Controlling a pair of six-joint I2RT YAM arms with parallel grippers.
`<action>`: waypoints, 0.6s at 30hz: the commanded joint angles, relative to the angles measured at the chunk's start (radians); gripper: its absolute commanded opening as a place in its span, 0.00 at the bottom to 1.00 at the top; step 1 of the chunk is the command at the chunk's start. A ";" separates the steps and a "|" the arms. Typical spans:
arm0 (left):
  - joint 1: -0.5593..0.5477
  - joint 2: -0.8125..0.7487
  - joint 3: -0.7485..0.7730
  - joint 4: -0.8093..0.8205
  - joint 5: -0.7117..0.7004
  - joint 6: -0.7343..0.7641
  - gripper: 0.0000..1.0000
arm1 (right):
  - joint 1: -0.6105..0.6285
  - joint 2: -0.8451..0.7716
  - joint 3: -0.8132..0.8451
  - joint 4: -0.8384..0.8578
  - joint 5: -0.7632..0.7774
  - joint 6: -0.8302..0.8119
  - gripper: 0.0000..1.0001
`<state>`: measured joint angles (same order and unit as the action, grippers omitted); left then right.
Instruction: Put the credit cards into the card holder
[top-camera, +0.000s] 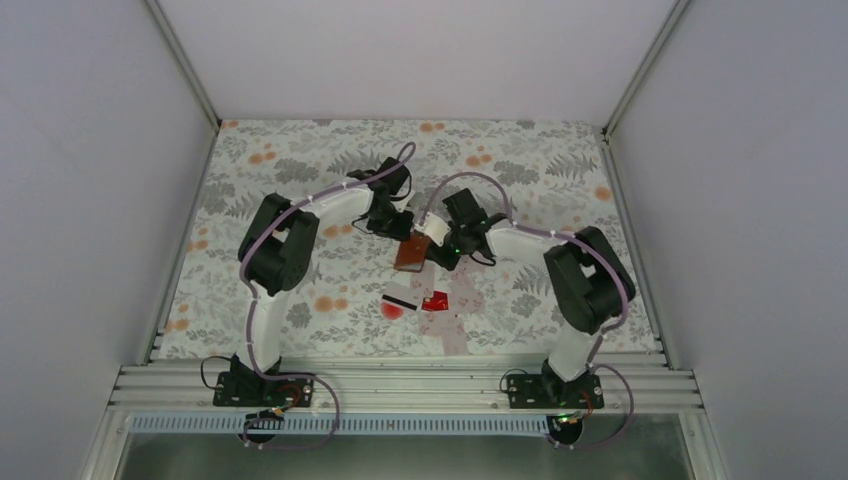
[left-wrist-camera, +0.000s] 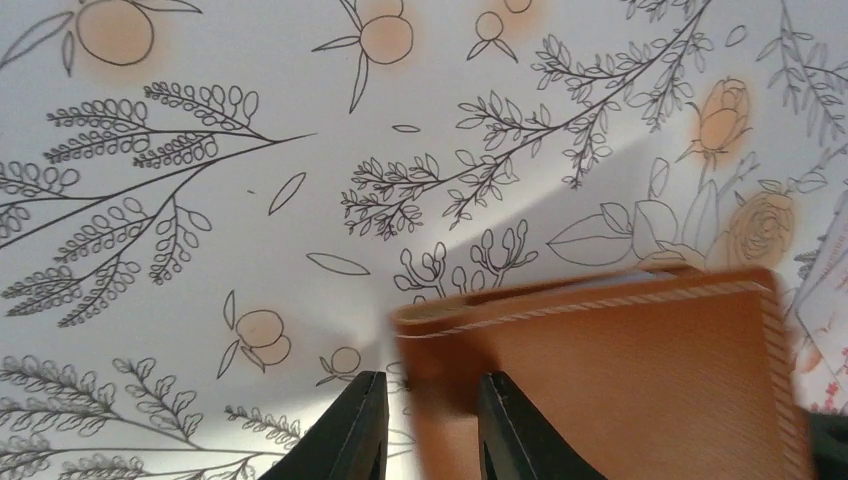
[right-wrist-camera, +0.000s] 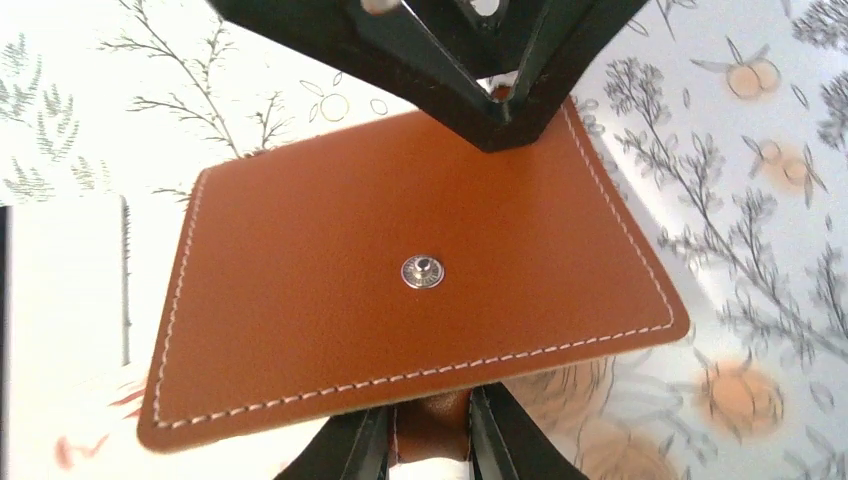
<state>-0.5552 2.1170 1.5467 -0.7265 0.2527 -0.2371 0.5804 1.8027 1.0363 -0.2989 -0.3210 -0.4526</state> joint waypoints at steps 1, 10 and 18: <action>-0.007 0.096 -0.022 -0.041 -0.095 -0.020 0.24 | 0.006 -0.112 -0.086 0.047 0.000 0.116 0.04; -0.007 0.107 -0.009 -0.048 -0.113 -0.016 0.24 | 0.007 -0.256 -0.226 0.190 -0.041 0.249 0.04; -0.008 0.106 0.027 -0.057 -0.103 -0.008 0.24 | 0.009 -0.242 -0.283 0.352 -0.080 0.433 0.04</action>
<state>-0.5655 2.1551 1.5867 -0.7460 0.2047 -0.2481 0.5804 1.5486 0.7818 -0.0818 -0.3614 -0.1585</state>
